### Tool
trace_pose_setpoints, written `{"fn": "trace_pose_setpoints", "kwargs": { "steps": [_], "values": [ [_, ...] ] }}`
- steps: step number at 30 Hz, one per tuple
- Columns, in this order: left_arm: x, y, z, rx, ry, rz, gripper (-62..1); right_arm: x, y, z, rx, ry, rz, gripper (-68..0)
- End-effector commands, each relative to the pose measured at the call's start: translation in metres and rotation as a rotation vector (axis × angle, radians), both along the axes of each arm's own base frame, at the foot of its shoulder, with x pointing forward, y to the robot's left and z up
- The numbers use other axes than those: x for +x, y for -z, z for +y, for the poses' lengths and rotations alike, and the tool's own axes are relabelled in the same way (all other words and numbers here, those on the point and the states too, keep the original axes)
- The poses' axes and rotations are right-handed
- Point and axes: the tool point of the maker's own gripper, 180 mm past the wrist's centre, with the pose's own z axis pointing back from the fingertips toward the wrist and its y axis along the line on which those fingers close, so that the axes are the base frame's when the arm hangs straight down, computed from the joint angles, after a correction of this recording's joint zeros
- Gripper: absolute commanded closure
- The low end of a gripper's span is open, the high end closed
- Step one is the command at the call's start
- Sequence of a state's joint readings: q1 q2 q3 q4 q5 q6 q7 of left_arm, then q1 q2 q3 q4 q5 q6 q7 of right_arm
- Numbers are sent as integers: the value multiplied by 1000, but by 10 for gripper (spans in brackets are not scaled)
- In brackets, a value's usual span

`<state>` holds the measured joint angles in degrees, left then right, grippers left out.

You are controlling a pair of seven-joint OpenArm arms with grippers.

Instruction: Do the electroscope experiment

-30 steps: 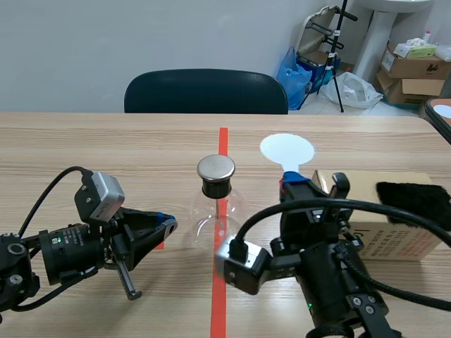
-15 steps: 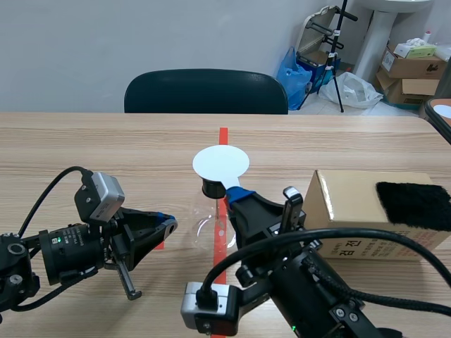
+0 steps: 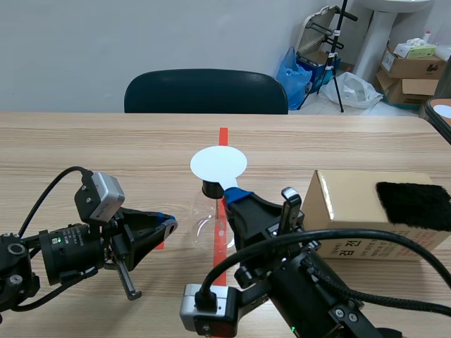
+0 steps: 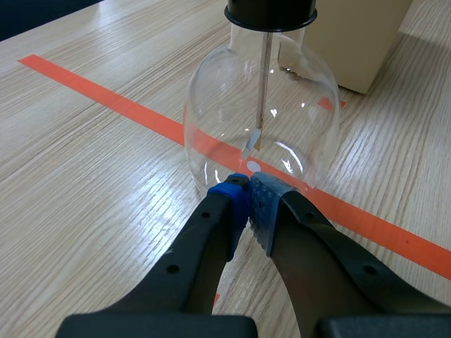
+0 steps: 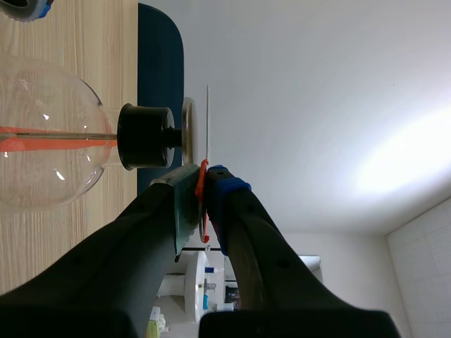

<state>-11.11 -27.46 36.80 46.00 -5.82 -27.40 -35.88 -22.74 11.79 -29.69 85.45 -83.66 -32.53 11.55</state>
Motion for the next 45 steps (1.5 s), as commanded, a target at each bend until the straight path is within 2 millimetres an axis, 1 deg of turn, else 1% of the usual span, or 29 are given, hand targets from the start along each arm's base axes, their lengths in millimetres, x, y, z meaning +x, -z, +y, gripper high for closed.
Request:
{"fn": "trace_pose_setpoints", "kwargs": {
  "steps": [1,22,26,34,45],
  "values": [
    [3,-12,-6,-39,5,-28,-32,7,-16,-2,12,5,-54,-17],
    [3,-12,-6,-39,5,-28,-32,7,-16,-2,11,6,-54,-17],
    [3,-12,-6,-39,5,-28,-32,10,-16,-7,14,38,-54,-17],
    [3,-12,-6,-39,5,-28,-32,23,-17,-30,24,183,-54,-17],
    [3,-12,-6,-39,5,-28,-32,38,-19,-73,43,440,-54,-17]
  ]
}}
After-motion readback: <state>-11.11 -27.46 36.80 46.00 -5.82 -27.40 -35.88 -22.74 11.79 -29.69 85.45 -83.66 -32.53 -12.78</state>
